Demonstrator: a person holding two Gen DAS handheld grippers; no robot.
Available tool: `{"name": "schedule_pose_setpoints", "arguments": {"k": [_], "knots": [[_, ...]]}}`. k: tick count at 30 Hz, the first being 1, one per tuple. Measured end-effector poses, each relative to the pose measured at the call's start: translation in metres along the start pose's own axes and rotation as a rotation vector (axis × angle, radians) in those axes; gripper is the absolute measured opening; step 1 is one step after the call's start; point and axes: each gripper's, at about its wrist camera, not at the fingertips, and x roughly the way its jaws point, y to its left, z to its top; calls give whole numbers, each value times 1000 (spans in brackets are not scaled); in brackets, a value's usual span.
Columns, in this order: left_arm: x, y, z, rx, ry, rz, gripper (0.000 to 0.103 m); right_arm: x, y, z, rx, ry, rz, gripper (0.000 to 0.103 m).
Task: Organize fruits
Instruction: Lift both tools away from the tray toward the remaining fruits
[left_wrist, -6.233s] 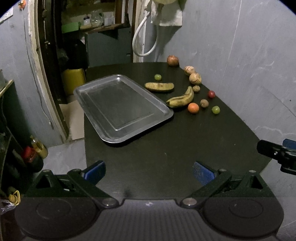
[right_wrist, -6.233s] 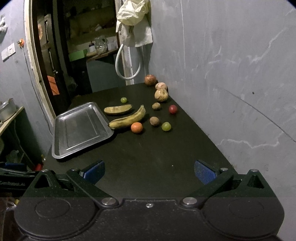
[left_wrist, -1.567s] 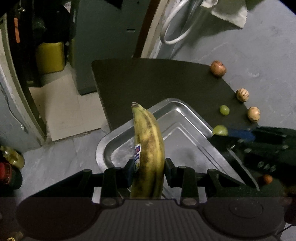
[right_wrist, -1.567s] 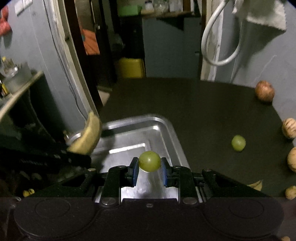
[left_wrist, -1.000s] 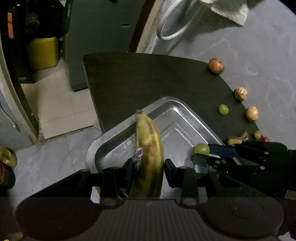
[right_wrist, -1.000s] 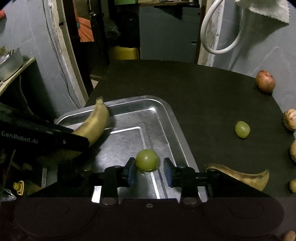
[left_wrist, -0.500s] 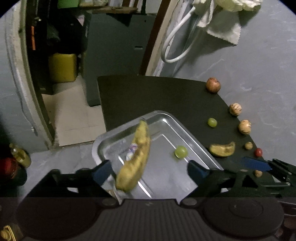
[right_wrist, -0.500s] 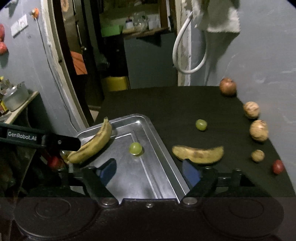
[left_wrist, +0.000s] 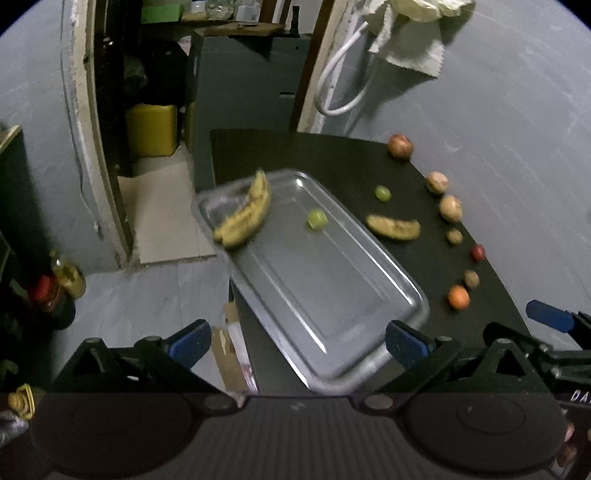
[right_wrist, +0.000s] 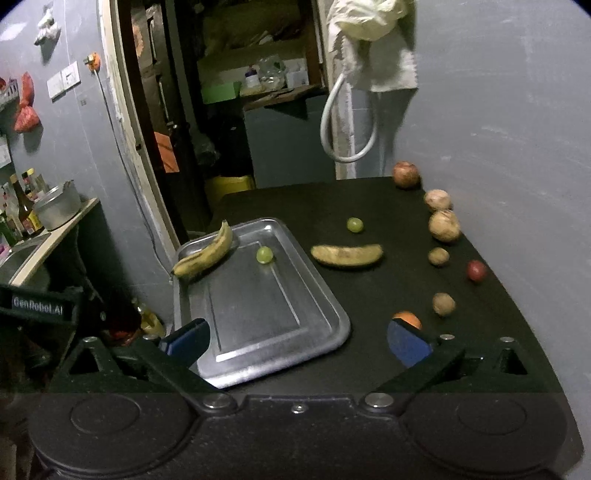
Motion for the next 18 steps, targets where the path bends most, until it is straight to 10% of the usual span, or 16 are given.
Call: {"name": "schedule_pose_setpoints", "arguments": {"k": [18], "knots": [[-27,-75,-84,154,139,24,102,-108,-43,-84,129,12,-143,102]]}}
